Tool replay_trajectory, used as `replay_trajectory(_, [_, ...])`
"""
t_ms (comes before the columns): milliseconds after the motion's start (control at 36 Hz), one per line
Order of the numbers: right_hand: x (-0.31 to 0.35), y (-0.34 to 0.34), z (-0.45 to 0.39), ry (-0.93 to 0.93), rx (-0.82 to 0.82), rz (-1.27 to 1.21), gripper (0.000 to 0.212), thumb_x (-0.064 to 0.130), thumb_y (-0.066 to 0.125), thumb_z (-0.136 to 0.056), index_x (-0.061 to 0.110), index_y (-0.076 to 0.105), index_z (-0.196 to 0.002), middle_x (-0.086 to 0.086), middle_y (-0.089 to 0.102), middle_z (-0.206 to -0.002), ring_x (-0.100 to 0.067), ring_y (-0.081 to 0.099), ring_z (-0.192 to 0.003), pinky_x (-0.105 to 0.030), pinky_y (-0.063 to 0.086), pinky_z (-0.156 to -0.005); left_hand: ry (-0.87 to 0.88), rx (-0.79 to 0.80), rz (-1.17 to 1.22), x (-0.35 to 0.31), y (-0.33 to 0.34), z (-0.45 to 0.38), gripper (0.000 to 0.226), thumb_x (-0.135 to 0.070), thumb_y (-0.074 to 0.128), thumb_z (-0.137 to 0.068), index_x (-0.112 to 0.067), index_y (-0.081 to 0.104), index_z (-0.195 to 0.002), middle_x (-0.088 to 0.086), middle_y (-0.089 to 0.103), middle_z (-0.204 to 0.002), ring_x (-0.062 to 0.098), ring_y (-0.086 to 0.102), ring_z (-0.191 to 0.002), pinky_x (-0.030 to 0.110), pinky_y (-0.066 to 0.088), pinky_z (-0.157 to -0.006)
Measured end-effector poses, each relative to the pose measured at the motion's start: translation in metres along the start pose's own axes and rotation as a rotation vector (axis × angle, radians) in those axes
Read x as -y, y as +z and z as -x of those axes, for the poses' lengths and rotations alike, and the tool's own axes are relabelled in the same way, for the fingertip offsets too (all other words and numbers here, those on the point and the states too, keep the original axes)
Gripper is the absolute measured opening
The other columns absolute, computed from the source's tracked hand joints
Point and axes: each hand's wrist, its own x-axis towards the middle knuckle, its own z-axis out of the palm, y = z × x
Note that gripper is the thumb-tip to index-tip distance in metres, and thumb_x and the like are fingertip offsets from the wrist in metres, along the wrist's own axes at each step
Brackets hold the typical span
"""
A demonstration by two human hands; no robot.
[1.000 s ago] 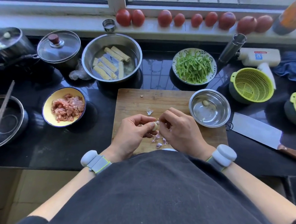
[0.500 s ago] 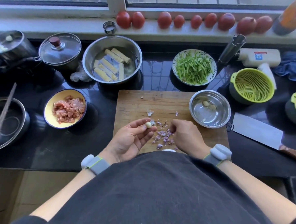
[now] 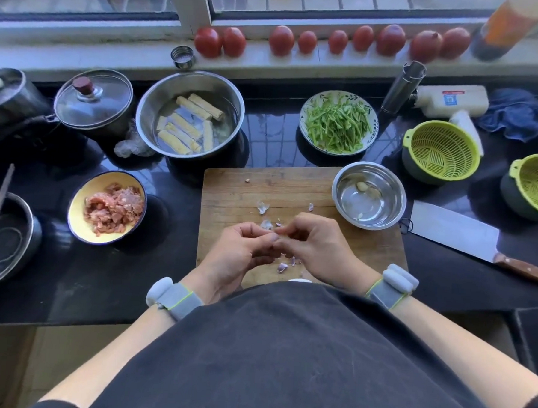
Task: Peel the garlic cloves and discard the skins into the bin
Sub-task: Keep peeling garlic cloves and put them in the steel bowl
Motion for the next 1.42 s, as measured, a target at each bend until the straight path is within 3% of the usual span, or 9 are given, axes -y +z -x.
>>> replay_trajectory(222, [-0.029, -0.059, -0.004, 0.449, -0.323, -0.162, 0.017, 0.005, 0.084, -0.077, 0.012, 0.079, -0.092, -0.005, 0.076, -0.071, -0.012, 0.071, -0.067, -0.024, 0.058, -0.075, 0.115, -0.192, -0.662, 0.009, -0.001, -0.02, 0.046, -0.036, 0.055, -0.101, -0.018, 0.041, -0.061, 0.006, 0.04, -0.05, 0.015, 0.045, -0.037, 0.025, 0.034, -0.044])
replay_trajectory(278, [-0.04, -0.077, -0.014, 0.458, -0.407, -0.084, 0.012, 0.011, 0.084, -0.078, 0.021, 0.08, -0.084, -0.003, 0.078, -0.078, -0.013, 0.075, -0.073, -0.029, 0.06, -0.082, 0.216, -0.248, -0.887, 0.012, -0.008, -0.027, 0.056, -0.045, 0.058, -0.097, -0.018, 0.033, -0.054, 0.001, 0.036, -0.048, 0.023, 0.043, -0.044, 0.03, 0.037, -0.047])
replay_trajectory(361, [-0.055, -0.09, -0.035, 0.446, -0.482, 0.049, 0.014, 0.013, 0.075, -0.083, 0.025, 0.078, -0.077, -0.004, 0.078, -0.097, -0.017, 0.075, -0.087, -0.036, 0.06, -0.09, 0.305, -0.328, -1.08, 0.019, -0.018, -0.038, 0.025, -0.013, 0.061, -0.089, -0.022, 0.047, -0.07, -0.004, 0.048, -0.068, 0.03, 0.054, -0.07, 0.05, 0.054, -0.063])
replay_trajectory(500, [-0.061, -0.09, -0.049, 0.43, -0.439, 0.405, 0.005, 0.018, 0.071, -0.086, 0.019, 0.071, -0.081, -0.008, 0.075, -0.104, -0.031, 0.065, -0.104, -0.032, 0.051, -0.09, 0.239, -0.373, -1.155, 0.022, -0.029, -0.037, 0.038, -0.014, 0.061, -0.089, -0.03, 0.057, -0.124, -0.003, 0.047, -0.112, 0.02, 0.057, -0.101, 0.036, 0.051, -0.086])
replay_trajectory(750, [-0.061, -0.096, -0.045, 0.395, -0.472, 0.575, 0.025, 0.01, 0.057, -0.094, 0.014, 0.077, -0.109, -0.018, 0.071, -0.114, -0.04, 0.062, -0.108, -0.039, 0.05, -0.093, 0.25, -0.288, -1.266, 0.024, -0.036, -0.045, 0.036, -0.019, 0.07, -0.09, -0.024, 0.065, -0.125, -0.002, 0.054, -0.114, 0.017, 0.058, -0.106, 0.031, 0.047, -0.096])
replay_trajectory(861, [-0.046, -0.081, -0.038, 0.288, -0.518, 0.454, 0.021, 0.021, 0.052, -0.099, 0.014, 0.071, -0.094, -0.015, 0.07, -0.09, -0.038, 0.062, -0.087, -0.04, 0.05, -0.076, 0.238, -0.323, -1.343, 0.025, -0.036, -0.053, 0.015, -0.018, 0.067, -0.089, -0.021, 0.069, -0.103, 0.0, 0.056, -0.103, 0.025, 0.058, -0.1, 0.036, 0.049, -0.088])
replay_trajectory(1028, [-0.017, -0.035, -0.035, 0.239, -0.167, 0.301, 0.022, 0.006, 0.056, -0.094, 0.016, 0.072, -0.106, -0.003, 0.071, -0.099, -0.025, 0.066, -0.084, -0.033, 0.054, -0.077, 0.156, -0.507, -0.876, 0.013, -0.04, -0.051, 0.014, -0.016, 0.067, -0.083, -0.025, 0.075, -0.091, -0.001, 0.074, -0.093, 0.024, 0.069, -0.093, 0.034, 0.056, -0.087])
replay_trajectory(1167, [0.026, -0.014, -0.046, 0.006, 0.052, 0.195, 0.031, 0.026, 0.078, -0.085, 0.028, 0.068, -0.114, 0.009, 0.065, -0.104, -0.012, 0.065, -0.085, -0.027, 0.055, -0.078, 0.105, -0.191, -0.016, -0.034, 0.005, -0.026, 0.01, -0.007, 0.068, -0.093, -0.004, 0.069, -0.102, 0.014, 0.071, -0.092, 0.022, 0.067, -0.077, 0.036, 0.058, -0.083])
replay_trajectory(1417, [0.037, -0.01, -0.047, 0.067, -0.091, -0.011, 0.012, 0.013, 0.08, -0.082, 0.016, 0.075, -0.093, 0.002, 0.073, -0.077, -0.016, 0.071, -0.07, -0.031, 0.062, -0.073, 0.118, -0.165, 0.06, -0.039, 0.025, -0.017, 0.019, -0.022, 0.063, -0.098, -0.006, 0.062, -0.088, 0.006, 0.065, -0.065, 0.016, 0.062, -0.055, 0.023, 0.053, -0.054])
